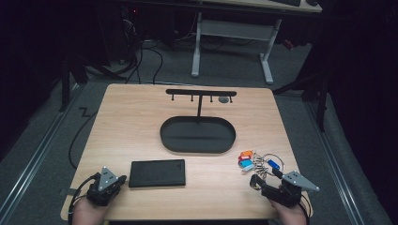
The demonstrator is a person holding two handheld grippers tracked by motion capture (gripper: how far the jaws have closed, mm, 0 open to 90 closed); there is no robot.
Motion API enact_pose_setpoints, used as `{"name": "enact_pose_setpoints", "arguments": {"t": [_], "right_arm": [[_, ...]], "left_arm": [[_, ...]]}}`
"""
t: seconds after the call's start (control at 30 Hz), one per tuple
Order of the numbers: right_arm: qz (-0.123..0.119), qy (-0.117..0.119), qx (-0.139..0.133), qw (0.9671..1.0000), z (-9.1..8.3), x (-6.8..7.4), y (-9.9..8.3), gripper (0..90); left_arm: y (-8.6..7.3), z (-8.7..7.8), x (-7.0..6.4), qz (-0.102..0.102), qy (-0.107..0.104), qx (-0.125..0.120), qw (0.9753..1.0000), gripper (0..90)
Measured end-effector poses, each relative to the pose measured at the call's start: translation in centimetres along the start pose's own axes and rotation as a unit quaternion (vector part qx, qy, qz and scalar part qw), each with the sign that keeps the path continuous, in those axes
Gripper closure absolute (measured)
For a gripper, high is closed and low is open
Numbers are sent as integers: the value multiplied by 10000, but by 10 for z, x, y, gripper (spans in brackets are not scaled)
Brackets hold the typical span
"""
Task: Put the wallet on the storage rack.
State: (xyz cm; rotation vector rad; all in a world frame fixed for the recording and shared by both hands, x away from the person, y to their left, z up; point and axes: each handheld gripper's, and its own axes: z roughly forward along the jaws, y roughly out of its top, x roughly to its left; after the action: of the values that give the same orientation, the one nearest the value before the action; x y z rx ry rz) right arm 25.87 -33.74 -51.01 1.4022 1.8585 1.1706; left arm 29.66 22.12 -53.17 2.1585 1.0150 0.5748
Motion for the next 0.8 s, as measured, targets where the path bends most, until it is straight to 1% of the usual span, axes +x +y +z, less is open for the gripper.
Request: {"name": "enact_pose_setpoints", "arguments": {"t": [0.07,0.1,0.2,0.23,0.27,0.4,0.43,0.47,0.5,0.53,0.6,0.7,0.8], "right_arm": [[13,20,-6,10000,1,1,1,217],[-10,34,-13,10000,2,1,1,219],[-17,74,-5,10000,5,2,3,222],[-21,96,-10,10000,6,2,3,222],[-21,96,-10,10000,6,2,3,222],[-37,151,-12,9999,11,4,6,222],[-68,164,-26,9998,12,4,7,222],[-68,164,-26,9998,12,4,7,222],[-58,189,-14,9998,14,5,8,221],[-58,189,-14,9998,14,5,8,221],[-83,214,-22,9997,16,5,9,222],[-82,246,-20,9997,18,6,10,222],[-86,255,-17,9996,19,6,10,222]], "left_arm": [[1,0,-4,78,-42,-9,10000,900],[1,0,-6,119,-25,-19,9999,900],[-1,-1,-11,218,-121,-65,9997,900],[-1,-2,-16,292,-152,-60,9994,900],[-1,-2,-16,292,-152,-60,9994,900],[-2,-6,-27,534,-262,-54,9982,900],[-2,-6,-27,534,-262,-54,9982,900],[-2,-7,-30,599,-298,-57,9977,900],[-2,-9,-35,718,-347,-62,9968,900],[-2,-9,-35,718,-347,-62,9968,900],[-2,-10,-41,851,-384,-50,9956,900],[-2,-11,-45,931,-395,-37,9949,900],[-2,-12,-47,965,-484,-63,9941,900]]}}
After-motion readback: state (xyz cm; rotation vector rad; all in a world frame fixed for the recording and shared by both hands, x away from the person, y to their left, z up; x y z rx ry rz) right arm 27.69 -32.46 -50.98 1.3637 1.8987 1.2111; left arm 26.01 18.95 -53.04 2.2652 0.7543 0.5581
